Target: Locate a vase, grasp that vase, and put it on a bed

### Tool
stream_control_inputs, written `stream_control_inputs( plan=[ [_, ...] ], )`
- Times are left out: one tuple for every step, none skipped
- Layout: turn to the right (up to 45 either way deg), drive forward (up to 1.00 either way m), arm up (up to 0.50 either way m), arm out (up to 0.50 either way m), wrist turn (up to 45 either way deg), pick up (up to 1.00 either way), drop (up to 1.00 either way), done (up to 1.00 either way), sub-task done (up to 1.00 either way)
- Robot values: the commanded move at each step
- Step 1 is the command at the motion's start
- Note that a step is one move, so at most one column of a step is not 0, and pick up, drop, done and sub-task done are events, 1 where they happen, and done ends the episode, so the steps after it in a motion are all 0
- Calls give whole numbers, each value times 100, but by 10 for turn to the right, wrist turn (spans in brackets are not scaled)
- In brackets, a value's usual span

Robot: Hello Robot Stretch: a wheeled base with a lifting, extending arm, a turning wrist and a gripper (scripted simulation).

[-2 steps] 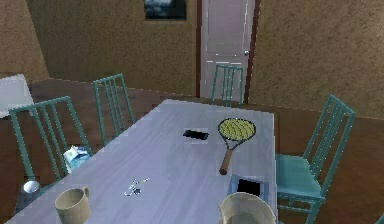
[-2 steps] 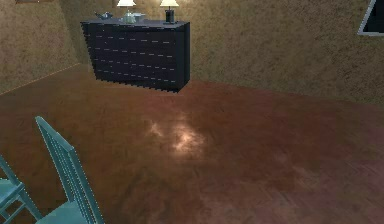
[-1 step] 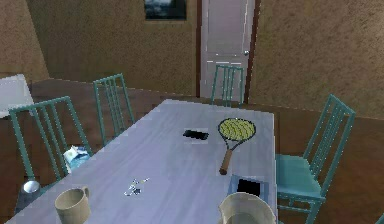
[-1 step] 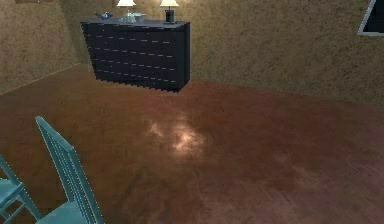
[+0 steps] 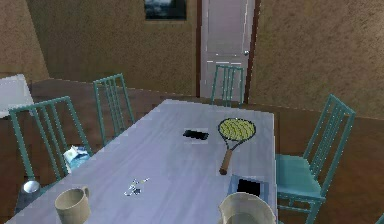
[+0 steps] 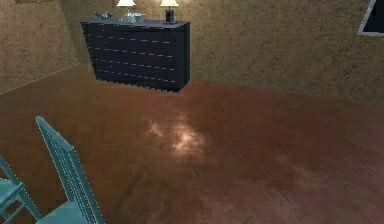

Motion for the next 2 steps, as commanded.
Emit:
stream_control_inputs(
  plan=[
    [-450, 0, 0, 0, 0, 0, 0, 0, 0],
    [-210, 0, 0, 0, 0, 0, 0, 0, 0]
  ],
)
